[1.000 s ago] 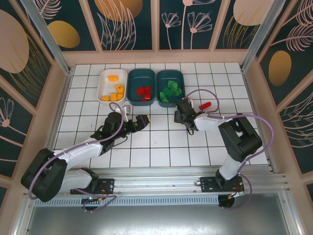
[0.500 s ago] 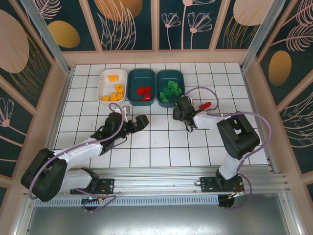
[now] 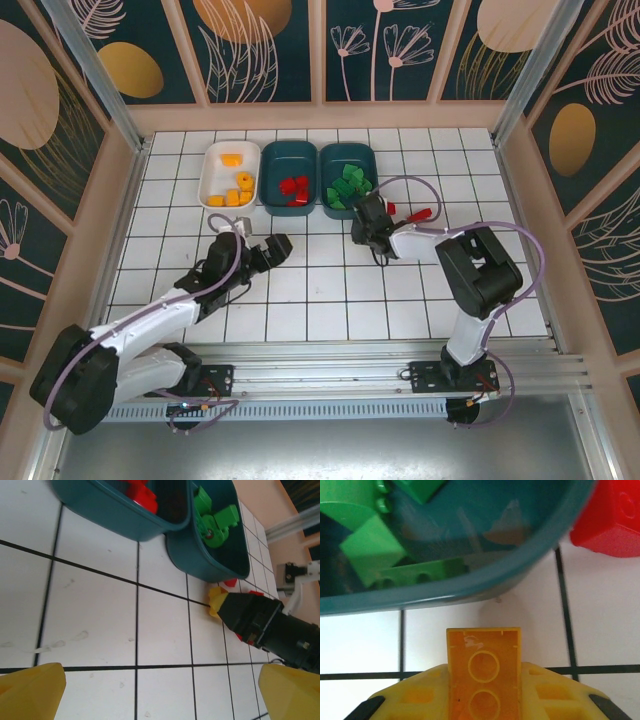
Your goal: Sort the legos into containers by color
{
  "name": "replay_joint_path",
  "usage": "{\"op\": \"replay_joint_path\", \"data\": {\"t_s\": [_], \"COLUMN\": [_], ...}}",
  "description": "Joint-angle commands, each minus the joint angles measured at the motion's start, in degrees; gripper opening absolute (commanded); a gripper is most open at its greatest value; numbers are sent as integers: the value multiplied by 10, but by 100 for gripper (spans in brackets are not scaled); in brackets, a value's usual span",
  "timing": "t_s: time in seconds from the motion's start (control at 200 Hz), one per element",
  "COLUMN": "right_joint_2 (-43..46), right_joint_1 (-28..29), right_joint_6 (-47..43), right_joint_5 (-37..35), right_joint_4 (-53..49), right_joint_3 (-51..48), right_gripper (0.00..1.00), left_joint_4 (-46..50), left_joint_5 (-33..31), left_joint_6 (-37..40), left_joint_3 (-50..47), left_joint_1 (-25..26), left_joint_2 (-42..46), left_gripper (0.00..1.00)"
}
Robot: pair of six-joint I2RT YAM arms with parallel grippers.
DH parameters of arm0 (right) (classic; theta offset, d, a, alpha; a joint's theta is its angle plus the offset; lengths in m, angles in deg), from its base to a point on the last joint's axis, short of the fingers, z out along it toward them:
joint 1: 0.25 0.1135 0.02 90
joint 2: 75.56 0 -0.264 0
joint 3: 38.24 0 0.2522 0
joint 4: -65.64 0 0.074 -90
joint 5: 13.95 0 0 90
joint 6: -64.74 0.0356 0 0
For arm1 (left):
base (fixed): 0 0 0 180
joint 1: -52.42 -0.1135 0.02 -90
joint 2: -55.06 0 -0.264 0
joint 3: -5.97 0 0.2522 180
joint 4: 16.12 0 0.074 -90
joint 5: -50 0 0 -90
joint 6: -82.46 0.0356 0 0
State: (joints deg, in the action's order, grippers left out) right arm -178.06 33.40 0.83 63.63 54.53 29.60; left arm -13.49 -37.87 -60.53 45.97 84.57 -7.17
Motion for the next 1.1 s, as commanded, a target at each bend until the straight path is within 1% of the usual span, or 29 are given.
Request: {"op": "replay_joint_path", "data": {"t_s": [0.0,0.11,0.2,0.27,0.365,0.46,0.596,0.736,0.756,0.776,0.806,0.826,0.871,0.931,0.981,1.096], "right_joint_2": [24,12,-35,-87,-154,-224,-315,-387,-398,-406,-420,-427,-434,-419,-393,-313], "right_joint_1": [46,105,145,161,167,169,172,169,168,167,166,165,165,166,166,161], "right_joint_6": [5,-2,-18,-30,-40,-73,-117,-127,-127,-126,-125,-125,-129,-133,-136,-150], "right_joint_5": [-14,-1,29,49,75,112,110,100,100,102,101,97,89,79,70,38], "right_joint_4": [14,36,61,66,74,70,56,14,5,-5,-26,-40,-60,-60,-46,-19], "right_joint_3": [35,81,151,220,304,399,529,657,674,693,721,738,760,751,723,630], "right_gripper": [20,20,20,20,20,20,20,21,23,29,45,51,58,64,67,67], "left_joint_4": [87,132,154,162,160,166,177,173,170,168,164,162,154,146,141,134], "left_joint_5": [-41,-40,-22,-6,35,49,49,67,72,76,81,85,94,102,106,114], "left_joint_6": [-3,-21,-35,-40,-38,-32,-16,-3,-3,-1,1,2,5,8,12,23], "left_joint_3": [2,-2,0,-5,-17,-22,-25,-25,-26,-26,-27,-27,-27,-28,-26,-22], "left_joint_1": [-49,-119,-165,-197,-234,-247,-250,-250,-251,-251,-251,-251,-250,-251,-251,-251], "left_joint_2": [43,80,85,85,87,101,128,128,127,126,124,123,123,125,127,132], "left_gripper": [98,98,98,98,99,98,99,99,99,99,99,99,98,99,99,99]}}
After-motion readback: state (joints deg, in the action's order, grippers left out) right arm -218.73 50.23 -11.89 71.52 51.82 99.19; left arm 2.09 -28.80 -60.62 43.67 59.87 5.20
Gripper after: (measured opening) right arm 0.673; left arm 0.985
